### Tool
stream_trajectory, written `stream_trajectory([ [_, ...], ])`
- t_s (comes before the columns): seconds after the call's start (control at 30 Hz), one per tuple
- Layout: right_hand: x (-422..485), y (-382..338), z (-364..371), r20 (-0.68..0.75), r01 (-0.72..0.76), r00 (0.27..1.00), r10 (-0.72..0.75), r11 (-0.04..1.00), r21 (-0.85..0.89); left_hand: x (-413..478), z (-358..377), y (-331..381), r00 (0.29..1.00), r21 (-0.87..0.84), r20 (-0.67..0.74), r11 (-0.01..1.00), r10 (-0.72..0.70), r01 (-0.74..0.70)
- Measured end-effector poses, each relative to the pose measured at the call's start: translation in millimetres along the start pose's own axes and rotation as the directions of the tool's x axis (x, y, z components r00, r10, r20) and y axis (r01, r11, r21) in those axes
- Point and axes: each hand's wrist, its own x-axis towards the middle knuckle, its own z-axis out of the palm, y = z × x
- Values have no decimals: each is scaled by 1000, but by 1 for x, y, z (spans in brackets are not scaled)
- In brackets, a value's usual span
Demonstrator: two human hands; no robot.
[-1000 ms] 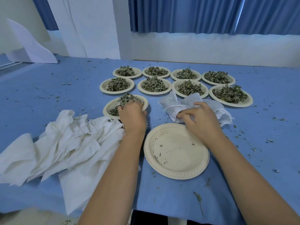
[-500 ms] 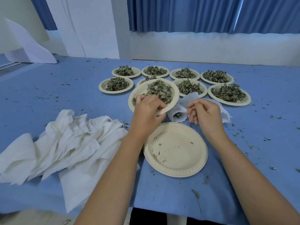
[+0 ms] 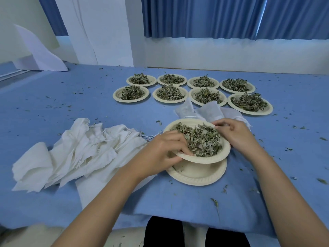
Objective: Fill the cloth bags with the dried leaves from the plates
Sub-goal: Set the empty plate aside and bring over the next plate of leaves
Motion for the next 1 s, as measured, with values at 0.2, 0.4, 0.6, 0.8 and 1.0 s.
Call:
stream_trajectory([
  [0.2, -11, 13, 3, 165, 71, 985, -53, 992, -106, -7, -3, 3, 990, 70, 130, 997, -48, 39],
  [0.4, -15, 15, 1, 206, 130, 973, -105, 985, -111, -16, -12, 15, 967, -132, 119, 962, -226, 240],
  [0.6, -16, 15, 2, 208, 166, 968, -138, 979, -120, -13, -37, -1, 768, 235, -251, 732, -590, 639],
  [0.8, -14, 18, 4, 205, 169, 970, -133, 971, -172, -21, -33, -15, 642, 478, -238, 488, -729, 730],
  [1.0, -12, 22, 7, 214, 189, 965, -153, 969, -159, -16, -33, -11, 618, 427, -388, 461, -683, 778],
])
